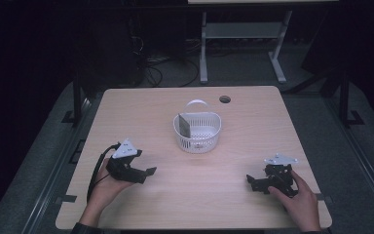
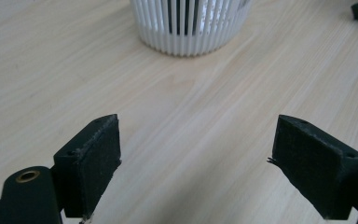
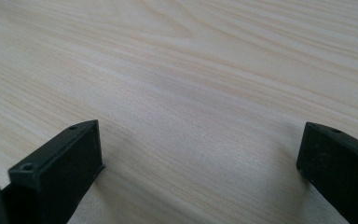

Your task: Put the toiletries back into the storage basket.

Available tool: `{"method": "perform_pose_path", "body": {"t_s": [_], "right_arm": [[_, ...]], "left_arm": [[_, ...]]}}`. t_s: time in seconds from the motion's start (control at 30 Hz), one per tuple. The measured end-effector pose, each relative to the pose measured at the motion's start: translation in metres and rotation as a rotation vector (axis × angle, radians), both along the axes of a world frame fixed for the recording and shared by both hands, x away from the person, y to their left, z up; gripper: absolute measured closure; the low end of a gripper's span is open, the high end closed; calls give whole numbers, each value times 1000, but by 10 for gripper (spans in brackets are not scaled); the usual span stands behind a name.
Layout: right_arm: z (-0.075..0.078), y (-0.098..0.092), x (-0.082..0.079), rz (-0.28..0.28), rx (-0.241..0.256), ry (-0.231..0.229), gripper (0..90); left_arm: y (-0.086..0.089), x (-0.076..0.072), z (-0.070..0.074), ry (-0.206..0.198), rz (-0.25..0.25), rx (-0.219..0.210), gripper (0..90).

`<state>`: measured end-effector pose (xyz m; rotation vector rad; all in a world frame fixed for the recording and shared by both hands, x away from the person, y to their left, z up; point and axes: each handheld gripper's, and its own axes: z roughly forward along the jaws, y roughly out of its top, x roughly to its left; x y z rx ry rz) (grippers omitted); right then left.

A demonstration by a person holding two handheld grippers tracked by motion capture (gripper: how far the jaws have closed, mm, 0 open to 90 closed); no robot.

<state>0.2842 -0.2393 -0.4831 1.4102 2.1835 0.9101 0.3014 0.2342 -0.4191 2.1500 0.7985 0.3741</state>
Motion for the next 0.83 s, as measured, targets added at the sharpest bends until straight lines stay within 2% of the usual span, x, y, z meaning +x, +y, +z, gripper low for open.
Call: {"method": "perform_pose_path", "body": {"t_s": [0.3, 0.4, 0.5, 0.6, 0.73, 0.83], "right_arm": [[0, 0, 0, -2, 2, 1, 0], [0, 0, 0, 0, 1, 0, 0], [0, 0, 0, 0, 0, 1, 0], [0, 0, 0, 0, 0, 1, 0], [0, 0, 0, 0, 0, 1, 0], [0, 0, 0, 0, 0, 1, 0]], "left_arm": [[19, -20, -26, 11, 39, 39, 143], [26, -24, -35, 14, 61, 66, 143], [32, -28, -44, 33, 83, 64, 133], [33, -30, -51, 28, 95, 110, 130], [35, -30, -56, 38, 96, 58, 127], [36, -29, -56, 41, 98, 54, 127]]}}
